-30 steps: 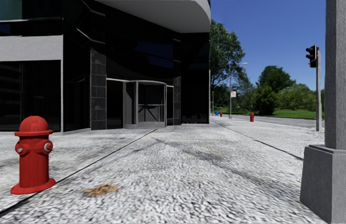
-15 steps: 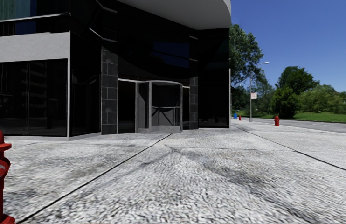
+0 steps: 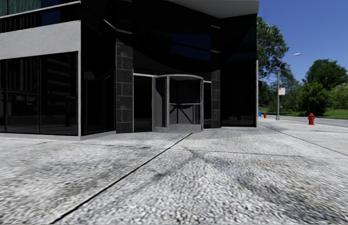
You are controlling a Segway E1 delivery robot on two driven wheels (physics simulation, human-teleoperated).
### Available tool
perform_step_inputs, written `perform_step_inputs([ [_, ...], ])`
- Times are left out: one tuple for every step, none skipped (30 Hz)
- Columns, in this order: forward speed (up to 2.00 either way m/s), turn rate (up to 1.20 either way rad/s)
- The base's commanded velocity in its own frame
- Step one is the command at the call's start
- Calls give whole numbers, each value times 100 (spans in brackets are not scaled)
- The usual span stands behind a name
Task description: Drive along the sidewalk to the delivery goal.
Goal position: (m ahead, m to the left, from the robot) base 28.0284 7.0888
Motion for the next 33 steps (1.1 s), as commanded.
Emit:
perform_step_inputs([
  [137,45],
  [137,45],
  [137,46],
  [137,46],
  [137,47],
  [137,47],
  [143,47],
  [200,47],
  [200,47],
  [200,47],
  [200,47],
  [200,47],
  [200,47],
  [200,47],
  [200,47],
  [200,47],
  [200,47],
  [200,47],
  [200,48],
  [200,49],
  [200,49],
  [200,49],
  [200,50],
  [200,56],
  [200,58],
  [200,58],
  [200,59],
  [200,59],
  [200,59],
  [200,61],
  [200,61],
  [200,62],
  [200,63],
])
